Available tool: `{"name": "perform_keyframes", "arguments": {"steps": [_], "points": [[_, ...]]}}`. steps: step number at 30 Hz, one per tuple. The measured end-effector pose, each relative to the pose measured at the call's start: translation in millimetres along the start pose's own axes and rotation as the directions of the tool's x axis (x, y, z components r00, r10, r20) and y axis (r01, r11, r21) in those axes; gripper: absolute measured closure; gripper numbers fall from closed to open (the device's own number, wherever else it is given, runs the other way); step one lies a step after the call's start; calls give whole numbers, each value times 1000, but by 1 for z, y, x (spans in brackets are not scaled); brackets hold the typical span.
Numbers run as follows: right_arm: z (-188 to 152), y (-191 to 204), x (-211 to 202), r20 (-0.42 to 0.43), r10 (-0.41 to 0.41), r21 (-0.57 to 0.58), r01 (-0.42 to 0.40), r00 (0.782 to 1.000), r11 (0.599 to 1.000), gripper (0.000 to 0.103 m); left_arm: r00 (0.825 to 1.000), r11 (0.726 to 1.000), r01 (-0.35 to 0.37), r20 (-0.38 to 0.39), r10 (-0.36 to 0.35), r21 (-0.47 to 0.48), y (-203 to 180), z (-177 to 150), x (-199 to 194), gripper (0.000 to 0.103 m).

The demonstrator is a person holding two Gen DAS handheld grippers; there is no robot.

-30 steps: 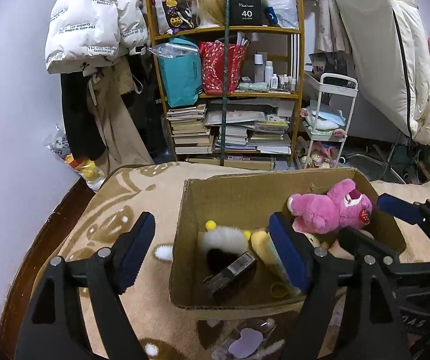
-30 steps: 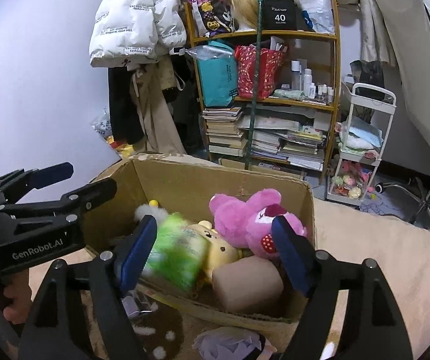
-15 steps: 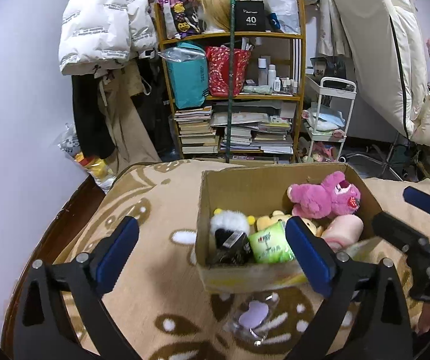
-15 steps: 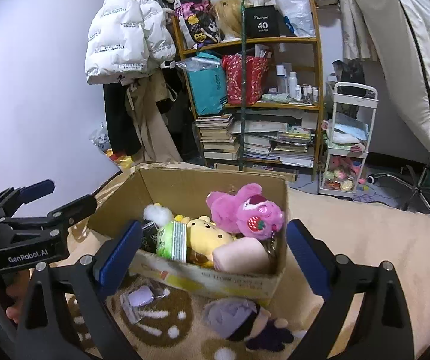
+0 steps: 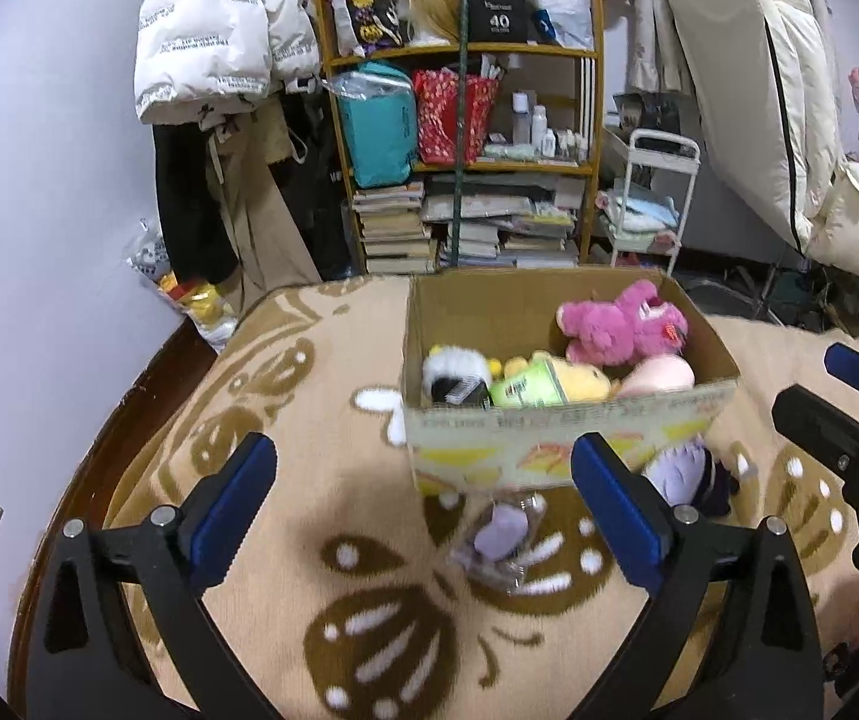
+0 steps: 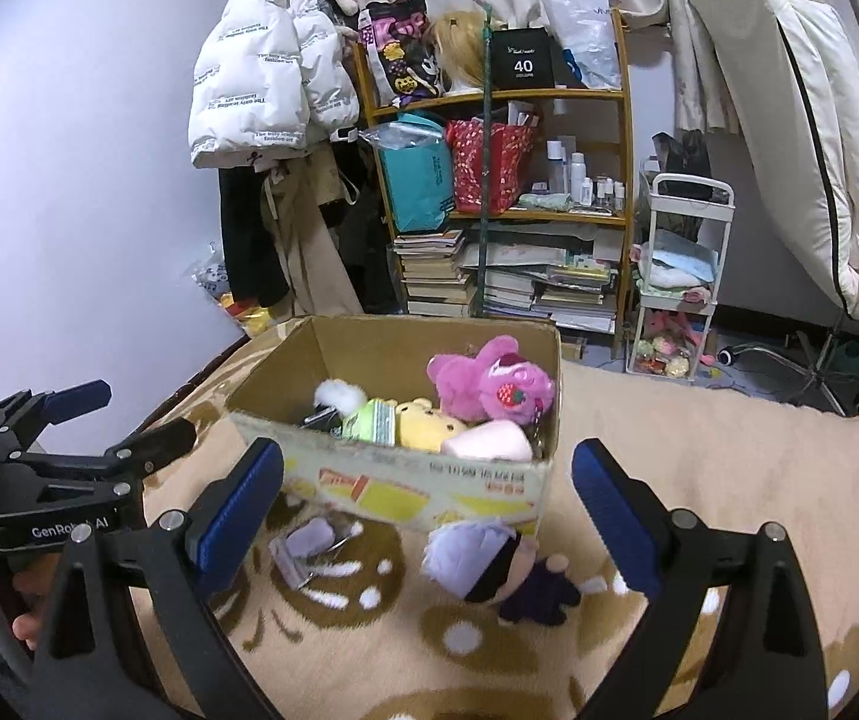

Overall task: Organize soft objects
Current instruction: 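Withdraw both tools from the box toward the clear bag and the doll, then lower the left tool onto the clear plastic bag while the right tool lowers onto the white-haired doll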

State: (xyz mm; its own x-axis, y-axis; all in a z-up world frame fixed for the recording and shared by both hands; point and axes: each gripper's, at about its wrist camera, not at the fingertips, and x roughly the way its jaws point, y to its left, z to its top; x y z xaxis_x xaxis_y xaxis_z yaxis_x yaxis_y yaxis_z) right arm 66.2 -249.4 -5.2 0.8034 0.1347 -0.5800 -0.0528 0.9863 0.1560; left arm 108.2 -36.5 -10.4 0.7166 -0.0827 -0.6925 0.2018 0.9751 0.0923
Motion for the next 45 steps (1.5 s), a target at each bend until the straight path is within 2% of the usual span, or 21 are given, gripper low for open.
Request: {"name": "perform_keyframes", "arguments": {"steps": [7, 15, 31, 36, 45], "points": [[-10, 8, -14, -2, 0, -4, 0, 1000, 1000, 2, 1000, 1000, 8, -23, -8, -8, -3, -18, -14, 5], [-19, 6, -18, -20, -6, 23, 6, 1000, 1000, 2, 998, 1000, 4, -66, -2, 31, -10, -31, -14, 5], [-23, -7, 13, -56, -52, 40, 55, 997, 998, 2, 989, 999, 16, -149, -20, -29, -4, -31, 29, 5], [-23, -12, 25, -70, -54, 56, 59, 996, 997, 2, 977, 994, 75, -192, -88, -75, -2, -30, 46, 5], [-24, -24, 52, -116, -52, 107, 64, 992, 992, 2, 966, 995, 75, -244, -88, -64, -12, -24, 81, 5]]}}
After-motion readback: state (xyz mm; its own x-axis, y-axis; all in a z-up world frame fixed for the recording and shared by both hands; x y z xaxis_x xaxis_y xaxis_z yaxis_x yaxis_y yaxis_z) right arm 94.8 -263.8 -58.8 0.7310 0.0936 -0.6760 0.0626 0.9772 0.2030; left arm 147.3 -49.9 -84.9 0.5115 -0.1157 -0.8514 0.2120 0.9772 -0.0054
